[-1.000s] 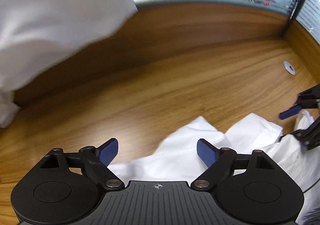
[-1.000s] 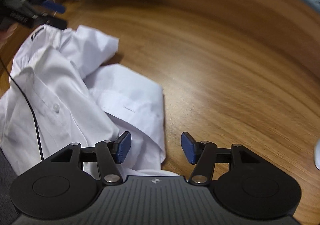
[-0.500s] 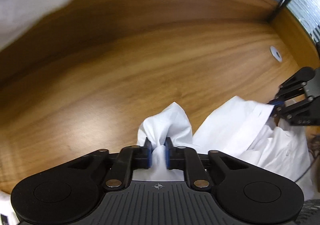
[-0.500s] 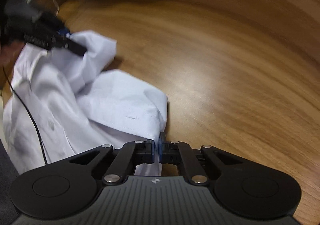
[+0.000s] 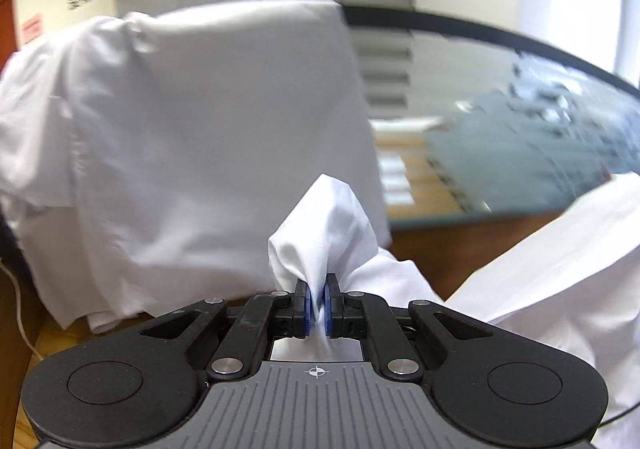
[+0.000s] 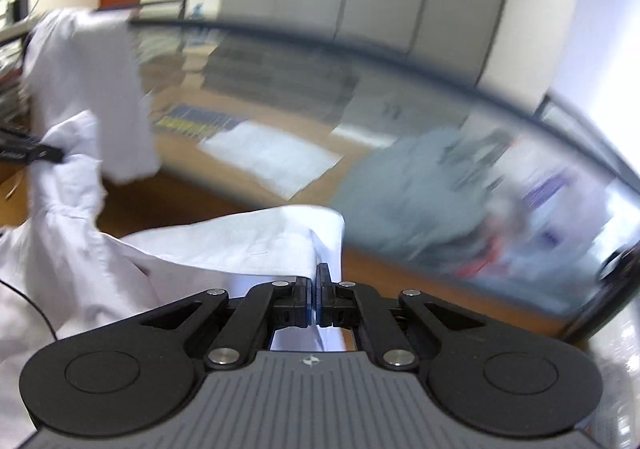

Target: Fold clothes

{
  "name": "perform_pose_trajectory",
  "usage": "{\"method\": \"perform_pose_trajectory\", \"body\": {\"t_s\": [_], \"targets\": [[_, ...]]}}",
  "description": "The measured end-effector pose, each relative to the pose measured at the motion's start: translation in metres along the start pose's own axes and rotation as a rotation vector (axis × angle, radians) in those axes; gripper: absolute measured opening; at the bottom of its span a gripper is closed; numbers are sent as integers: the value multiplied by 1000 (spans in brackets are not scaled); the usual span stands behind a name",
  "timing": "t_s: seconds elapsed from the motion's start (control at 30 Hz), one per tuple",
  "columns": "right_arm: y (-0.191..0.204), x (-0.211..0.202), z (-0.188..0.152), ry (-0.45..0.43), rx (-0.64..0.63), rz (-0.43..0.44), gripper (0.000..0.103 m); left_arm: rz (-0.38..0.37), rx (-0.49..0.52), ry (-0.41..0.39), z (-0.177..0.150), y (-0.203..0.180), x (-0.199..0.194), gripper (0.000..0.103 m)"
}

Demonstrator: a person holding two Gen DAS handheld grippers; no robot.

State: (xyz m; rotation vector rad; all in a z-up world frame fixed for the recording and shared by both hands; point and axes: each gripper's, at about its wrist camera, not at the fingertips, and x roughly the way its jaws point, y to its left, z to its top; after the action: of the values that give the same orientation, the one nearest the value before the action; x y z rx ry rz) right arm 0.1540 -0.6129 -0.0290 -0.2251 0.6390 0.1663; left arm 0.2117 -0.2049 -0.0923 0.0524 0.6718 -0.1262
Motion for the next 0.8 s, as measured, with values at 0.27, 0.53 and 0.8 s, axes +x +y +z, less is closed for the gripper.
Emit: {"method": "perform_pose_trajectory", "body": {"t_s": [0.27,0.53,0.8], "targets": [[-3,-21,-6,-4,9,2,2,39,-39,17,-15,14,-3,10],[-20,0,-69,179,121,-126,2,-84,18,53,-61,10,-28,9],[-27,17,-147,416,195,-132,4,-208,60,177,-133,0,-61,11]]}}
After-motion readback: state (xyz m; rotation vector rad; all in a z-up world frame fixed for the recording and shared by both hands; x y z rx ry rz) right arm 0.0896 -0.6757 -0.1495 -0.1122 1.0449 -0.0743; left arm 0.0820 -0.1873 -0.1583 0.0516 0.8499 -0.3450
